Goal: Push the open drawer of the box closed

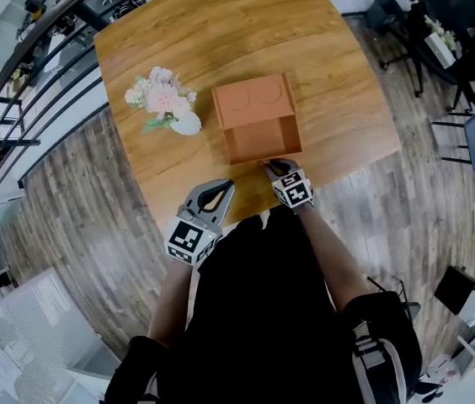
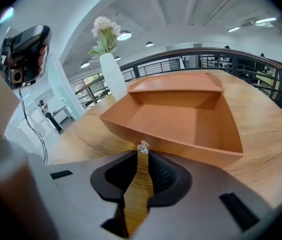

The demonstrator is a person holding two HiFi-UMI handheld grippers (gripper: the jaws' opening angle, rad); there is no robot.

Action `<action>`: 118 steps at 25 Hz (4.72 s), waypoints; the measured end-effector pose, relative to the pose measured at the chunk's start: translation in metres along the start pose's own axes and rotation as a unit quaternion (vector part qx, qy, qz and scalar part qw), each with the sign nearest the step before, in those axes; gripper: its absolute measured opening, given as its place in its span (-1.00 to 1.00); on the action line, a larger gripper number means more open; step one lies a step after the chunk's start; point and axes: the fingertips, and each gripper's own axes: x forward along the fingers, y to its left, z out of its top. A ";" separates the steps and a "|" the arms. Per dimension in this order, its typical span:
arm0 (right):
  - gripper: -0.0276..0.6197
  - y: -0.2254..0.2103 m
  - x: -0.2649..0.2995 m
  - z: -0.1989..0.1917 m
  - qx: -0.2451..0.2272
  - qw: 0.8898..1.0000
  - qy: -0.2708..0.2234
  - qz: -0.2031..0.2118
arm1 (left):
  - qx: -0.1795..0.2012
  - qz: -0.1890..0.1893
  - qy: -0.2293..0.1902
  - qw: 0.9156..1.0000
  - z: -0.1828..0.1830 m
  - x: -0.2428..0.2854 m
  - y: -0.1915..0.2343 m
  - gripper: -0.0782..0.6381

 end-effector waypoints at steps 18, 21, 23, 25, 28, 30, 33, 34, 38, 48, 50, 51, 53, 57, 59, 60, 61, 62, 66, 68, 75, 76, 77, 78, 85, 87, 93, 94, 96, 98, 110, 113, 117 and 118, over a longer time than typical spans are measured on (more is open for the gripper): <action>-0.67 0.001 0.009 0.004 0.039 0.999 -0.004 -0.002 | -0.003 0.010 -0.002 1.000 -0.003 -0.013 0.006 -0.72; -0.67 0.002 0.008 0.005 0.040 0.999 -0.007 -0.004 | -0.001 0.009 -0.004 1.000 0.000 -0.013 0.005 -0.72; -0.67 0.002 0.006 0.007 0.041 0.999 -0.012 -0.004 | -0.001 0.009 -0.005 1.000 0.000 -0.013 0.005 -0.72; -0.67 0.003 0.004 0.008 0.043 0.999 -0.016 -0.003 | -0.002 0.009 -0.005 1.000 -0.001 -0.013 0.004 -0.72; -0.67 0.002 0.005 0.009 0.045 0.999 -0.016 -0.001 | 0.000 0.009 -0.006 1.000 0.001 -0.011 0.005 -0.72; -0.67 0.002 0.004 0.010 0.044 0.999 -0.016 0.001 | 0.000 0.009 -0.006 1.000 0.002 -0.011 0.005 -0.72; -0.67 0.001 0.004 0.011 0.044 0.999 -0.016 0.001 | 0.000 0.010 -0.007 1.000 0.003 -0.011 0.005 -0.72; -0.67 0.000 0.004 0.011 0.044 0.999 -0.017 0.001 | 0.000 0.010 -0.008 1.000 0.003 -0.010 0.005 -0.72; -0.67 -0.003 0.008 0.015 0.041 0.999 -0.016 0.004 | -0.001 0.014 -0.005 1.000 0.000 -0.010 0.007 -0.72; -0.67 -0.010 0.012 0.025 0.034 0.999 -0.011 0.006 | -0.007 0.022 -0.009 1.000 0.004 -0.008 0.011 -0.72; -0.67 -0.011 0.013 0.026 0.032 0.999 -0.007 0.008 | -0.008 0.023 -0.009 1.000 0.004 -0.007 0.011 -0.72; -0.67 -0.012 0.014 0.027 0.032 0.999 -0.006 0.008 | -0.009 0.023 -0.008 1.000 0.004 -0.006 0.011 -0.72; -0.67 -0.014 0.015 0.028 0.035 0.999 -0.006 0.008 | -0.011 0.023 -0.005 1.000 0.003 -0.006 0.012 -0.72; -0.67 -0.016 0.016 0.032 0.033 0.999 -0.007 0.010 | -0.013 0.026 -0.004 1.000 0.004 -0.005 0.012 -0.72; -0.67 -0.017 0.018 0.033 0.032 0.999 -0.007 0.010 | -0.014 0.027 -0.006 1.000 0.005 -0.004 0.013 -0.72; -0.67 -0.018 0.018 0.034 0.032 0.999 -0.007 0.010 | -0.015 0.027 -0.006 1.000 0.005 -0.004 0.014 -0.72; -0.67 -0.019 0.019 0.034 0.032 0.999 -0.007 0.011 | -0.015 0.028 -0.004 0.999 0.004 -0.004 0.014 -0.72; -0.67 -0.019 0.019 0.035 0.032 0.999 -0.007 0.011 | -0.016 0.028 -0.003 0.999 0.004 -0.003 0.014 -0.72; -0.67 -0.021 0.023 0.038 0.037 0.999 -0.008 0.014 | -0.018 0.031 -0.004 0.999 0.003 -0.002 0.018 -0.72; -0.67 -0.022 0.026 0.040 0.040 0.999 -0.008 0.016 | -0.019 0.032 -0.004 0.999 0.002 -0.001 0.019 -0.72; -0.67 -0.026 0.030 0.046 0.042 0.999 -0.008 0.017 | -0.021 0.034 -0.004 0.999 0.002 0.002 0.020 -0.72; -0.67 -0.027 0.030 0.047 0.041 0.999 -0.008 0.017 | -0.021 0.035 -0.004 0.999 0.002 0.002 0.020 -0.72; -0.67 -0.028 0.031 0.047 0.040 0.999 -0.008 0.018 | -0.022 0.035 -0.003 0.999 0.002 0.002 0.020 -0.72; -0.67 -0.028 0.032 0.048 0.039 0.999 -0.007 0.019 | -0.022 0.036 -0.003 0.999 0.002 0.003 0.020 -0.72; -0.67 -0.033 0.035 0.057 0.036 0.999 -0.006 0.021 | -0.025 0.040 0.004 0.999 0.002 0.003 0.020 -0.72; -0.67 -0.035 0.036 0.059 0.037 0.999 -0.007 0.022 | -0.026 0.042 0.001 0.999 0.003 0.004 0.021 -0.72; -0.67 -0.038 0.041 0.064 0.046 0.999 -0.012 0.025 | -0.028 0.045 -0.003 0.999 0.004 0.005 0.023 -0.72; -0.67 -0.039 0.042 0.065 0.047 0.999 -0.013 0.024 | -0.028 0.046 -0.003 0.999 0.004 0.005 0.023 -0.72; -0.67 -0.041 0.044 0.068 0.048 0.998 -0.014 0.022 | -0.029 0.047 -0.003 0.998 0.003 0.005 0.024 -0.72; -0.67 -0.042 0.046 0.070 0.048 0.998 -0.015 0.021 | -0.031 0.048 -0.004 0.998 0.003 0.005 0.025 -0.72; -0.67 -0.050 0.054 0.083 0.064 0.997 -0.024 0.020 | -0.033 0.046 -0.001 0.998 0.003 0.007 0.023 -0.72; -0.67 -0.051 0.056 0.087 0.063 0.998 -0.024 0.018 | -0.031 0.046 -0.003 0.998 0.005 0.007 0.024 -0.72; -0.67 -0.055 0.059 0.091 0.064 0.998 -0.025 0.014 | -0.032 0.049 -0.005 0.998 0.006 0.006 0.026 -0.72; -0.67 -0.055 0.059 0.092 0.063 0.998 -0.025 0.014 | -0.031 0.050 -0.005 0.998 0.006 0.005 0.025 -0.72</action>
